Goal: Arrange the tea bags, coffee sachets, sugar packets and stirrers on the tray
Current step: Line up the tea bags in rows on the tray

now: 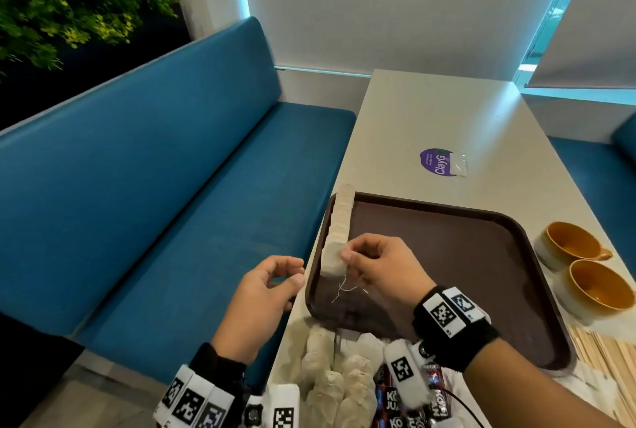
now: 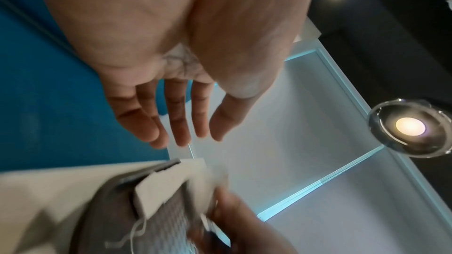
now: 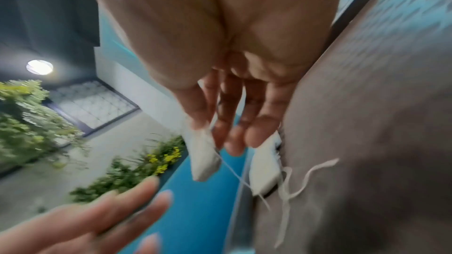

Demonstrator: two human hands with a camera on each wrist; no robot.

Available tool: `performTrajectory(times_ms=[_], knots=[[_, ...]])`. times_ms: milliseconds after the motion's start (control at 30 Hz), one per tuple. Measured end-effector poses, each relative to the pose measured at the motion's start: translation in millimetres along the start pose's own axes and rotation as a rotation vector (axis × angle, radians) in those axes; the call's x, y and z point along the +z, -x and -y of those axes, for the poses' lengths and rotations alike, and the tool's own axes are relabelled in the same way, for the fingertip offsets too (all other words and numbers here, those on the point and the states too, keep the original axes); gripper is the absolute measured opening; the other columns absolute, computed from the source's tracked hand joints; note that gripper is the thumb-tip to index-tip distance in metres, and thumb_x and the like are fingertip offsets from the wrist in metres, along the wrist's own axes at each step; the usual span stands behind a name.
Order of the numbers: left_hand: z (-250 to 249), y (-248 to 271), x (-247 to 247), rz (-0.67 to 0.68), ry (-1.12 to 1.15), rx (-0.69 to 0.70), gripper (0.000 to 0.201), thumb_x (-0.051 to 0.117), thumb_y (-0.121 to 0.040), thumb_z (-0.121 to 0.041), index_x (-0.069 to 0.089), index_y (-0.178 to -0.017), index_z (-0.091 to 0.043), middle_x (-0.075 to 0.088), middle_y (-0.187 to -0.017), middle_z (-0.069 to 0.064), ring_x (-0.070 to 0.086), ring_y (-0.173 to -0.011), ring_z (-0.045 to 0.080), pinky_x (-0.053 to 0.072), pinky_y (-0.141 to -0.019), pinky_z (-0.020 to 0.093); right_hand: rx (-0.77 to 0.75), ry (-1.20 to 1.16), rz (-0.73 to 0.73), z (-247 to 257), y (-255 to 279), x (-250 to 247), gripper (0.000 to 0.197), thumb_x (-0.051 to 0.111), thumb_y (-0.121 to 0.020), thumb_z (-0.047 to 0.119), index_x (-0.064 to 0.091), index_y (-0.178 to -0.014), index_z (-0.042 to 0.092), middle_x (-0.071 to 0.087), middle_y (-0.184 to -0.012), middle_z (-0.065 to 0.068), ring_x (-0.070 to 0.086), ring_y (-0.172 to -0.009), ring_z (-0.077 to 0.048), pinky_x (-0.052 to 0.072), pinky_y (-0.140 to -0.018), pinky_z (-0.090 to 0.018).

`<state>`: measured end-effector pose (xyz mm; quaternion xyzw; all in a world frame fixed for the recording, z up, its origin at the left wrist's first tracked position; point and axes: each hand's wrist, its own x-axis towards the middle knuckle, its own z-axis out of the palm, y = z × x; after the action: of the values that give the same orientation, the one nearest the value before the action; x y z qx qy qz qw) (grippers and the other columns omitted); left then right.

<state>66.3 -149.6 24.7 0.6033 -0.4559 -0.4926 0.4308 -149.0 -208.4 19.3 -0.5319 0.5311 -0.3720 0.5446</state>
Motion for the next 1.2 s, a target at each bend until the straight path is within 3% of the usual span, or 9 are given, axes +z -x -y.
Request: performTrajectory(times_ms=[167,267,333,400,467,600,700,1067,1200], knots=[[0.9,-16.6,-17.7,0.142,-0.183,-0.033,0.01,0.066,-0.097,-0.02,0.073,-0.099,-0.026,0.076,-0.103,-0.001,0.065,-0.074,0.012,0.052,-0.067,0.029,0.142,0.365,0.073,-18.1,-23.4,-18.9,0.015,0.072,-0.096,0.027,0.072,-0.095,0.013,0.074,-0.071,-0.009,0.065,-0.057,-0.015,0.048,-0.056,-0.025],[3.4,-22.0,-17.7,0.208,-0.371,-0.016,0.008,0.067,-0.095,-0.03,0.074,-0.095,-0.034,0.067,-0.071,-0.018,0.052,-0.058,0.001,0.047,-0.064,0.023,0.191,0.332,0.158,-20.3,-28.1,-11.0,0.019,0.073,-0.095,0.026,0.071,-0.101,0.008,0.073,-0.077,-0.005,0.066,-0.061,-0.012,0.049,-0.056,-0.025],[2.4,-23.4,-12.9,0.24,-0.466,-0.002,0.011,0.066,-0.095,-0.032,0.076,-0.095,-0.038,0.062,-0.061,-0.017,0.054,-0.055,0.0,0.047,-0.062,0.023,0.202,0.316,0.174,-21.0,-30.9,-3.9,0.021,0.075,-0.093,0.027,0.072,-0.102,0.008,0.073,-0.081,-0.007,0.065,-0.064,-0.012,0.05,-0.057,-0.026],[0.5,-24.0,-6.3,0.306,-0.499,0.003,0.016,0.066,-0.094,-0.034,0.076,-0.098,-0.045,0.074,-0.079,-0.009,0.067,-0.072,0.004,0.055,-0.079,0.029,0.197,0.342,0.144,-20.8,-35.0,0.7,0.021,0.078,-0.091,0.031,0.075,-0.098,0.011,0.071,-0.08,-0.004,0.063,-0.065,-0.011,0.051,-0.056,-0.024],[1.2,-24.8,1.6,0.361,-0.562,0.012,0.02,0.064,-0.093,-0.037,0.074,-0.105,-0.05,0.071,-0.09,0.001,0.064,-0.083,0.013,0.052,-0.082,0.032,0.2,0.366,0.102,-20.8,-40.2,3.2,0.018,0.081,-0.088,0.032,0.077,-0.094,0.015,0.07,-0.077,0.001,0.061,-0.063,-0.01,0.053,-0.055,-0.024],[3.6,-26.0,16.0,0.397,-0.685,0.011,0.035,0.062,-0.095,-0.04,0.063,-0.129,-0.044,0.053,-0.12,-0.013,0.036,-0.12,0.005,0.037,-0.108,0.028,0.198,0.417,0.061,-20.5,-48.1,6.7,0.014,0.083,-0.085,0.029,0.076,-0.086,0.017,0.072,-0.076,0.001,0.061,-0.061,-0.011,0.054,-0.054,-0.027],[6.4,-29.5,24.4,0.448,-0.798,0.047,0.044,0.058,-0.096,-0.042,0.057,-0.139,-0.036,0.052,-0.135,-0.021,0.026,-0.12,0.009,0.03,-0.117,0.036,0.217,0.417,0.034,-20.5,-51.0,8.3,0.017,0.085,-0.084,0.025,0.074,-0.091,0.013,0.073,-0.079,-0.002,0.062,-0.062,-0.013,0.058,-0.055,-0.029],[6.9,-32.4,25.0,0.415,-0.839,0.09,0.041,0.056,-0.096,-0.041,0.059,-0.137,-0.031,0.048,-0.134,-0.023,0.028,-0.118,0.01,0.031,-0.113,0.032,0.261,0.375,-0.016,-19.4,-51.1,9.5,0.032,0.087,-0.082,0.024,0.067,-0.102,0.01,0.077,-0.092,-0.01,0.066,-0.067,-0.017,0.065,-0.061,-0.039],[-2.9,-24.1,15.7,0.348,-0.795,0.162,0.019,0.059,-0.096,-0.034,0.07,-0.111,-0.034,0.058,-0.102,-0.025,0.044,-0.096,0.0,0.039,-0.087,0.022,0.222,0.36,-0.016,-5.5,-37.7,4.5,0.027,0.083,-0.086,0.03,0.068,-0.098,0.011,0.077,-0.084,-0.009,0.066,-0.064,-0.017,0.064,-0.065,-0.042]])
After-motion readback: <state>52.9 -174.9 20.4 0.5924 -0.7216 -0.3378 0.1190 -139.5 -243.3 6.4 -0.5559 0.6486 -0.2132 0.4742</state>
